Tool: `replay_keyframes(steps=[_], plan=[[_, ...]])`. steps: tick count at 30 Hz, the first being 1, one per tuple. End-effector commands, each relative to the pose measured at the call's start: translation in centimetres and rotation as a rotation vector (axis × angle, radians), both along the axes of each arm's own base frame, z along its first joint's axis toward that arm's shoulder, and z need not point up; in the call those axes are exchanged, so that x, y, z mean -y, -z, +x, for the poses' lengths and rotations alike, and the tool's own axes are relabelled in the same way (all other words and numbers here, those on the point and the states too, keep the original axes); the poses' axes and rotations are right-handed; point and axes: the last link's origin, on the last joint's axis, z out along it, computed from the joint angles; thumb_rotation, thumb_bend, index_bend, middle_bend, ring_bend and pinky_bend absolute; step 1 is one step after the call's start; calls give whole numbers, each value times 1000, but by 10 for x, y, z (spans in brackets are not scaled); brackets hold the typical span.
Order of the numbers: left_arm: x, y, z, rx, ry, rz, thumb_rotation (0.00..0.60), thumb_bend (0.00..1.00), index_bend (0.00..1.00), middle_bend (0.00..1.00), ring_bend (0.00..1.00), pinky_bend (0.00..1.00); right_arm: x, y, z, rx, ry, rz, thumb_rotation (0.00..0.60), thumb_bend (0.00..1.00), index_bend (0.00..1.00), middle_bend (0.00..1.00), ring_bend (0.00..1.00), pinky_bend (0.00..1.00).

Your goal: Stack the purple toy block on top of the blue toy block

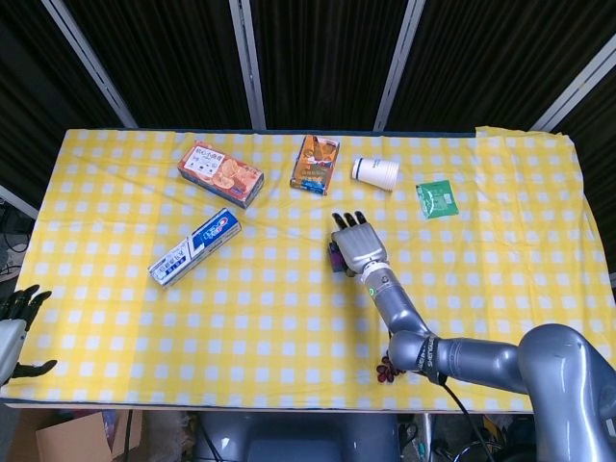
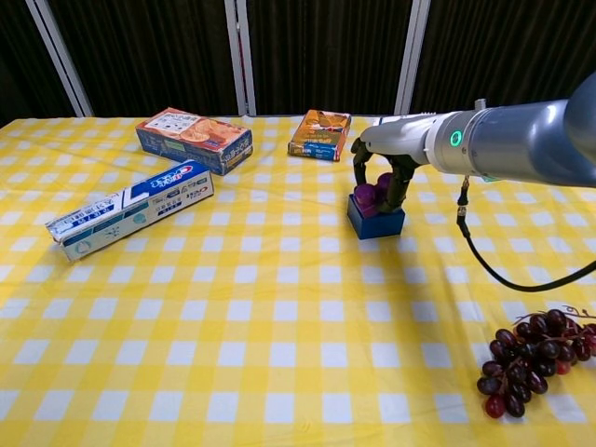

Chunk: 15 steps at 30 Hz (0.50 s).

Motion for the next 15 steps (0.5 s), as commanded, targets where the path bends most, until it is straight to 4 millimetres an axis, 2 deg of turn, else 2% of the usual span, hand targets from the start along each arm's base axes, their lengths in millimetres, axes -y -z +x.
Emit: replay_keyframes(steps=[1, 15], plan=[[0, 0, 0, 0, 1, -1, 600, 0, 87, 0, 0, 42, 0, -1, -1, 0, 3, 0, 600, 426, 495, 1, 21, 0], [1, 1, 3, 1, 6, -4, 600, 0, 87, 0, 0, 42, 0, -4, -3, -10, 8, 6, 600, 426, 495, 1, 20, 0]])
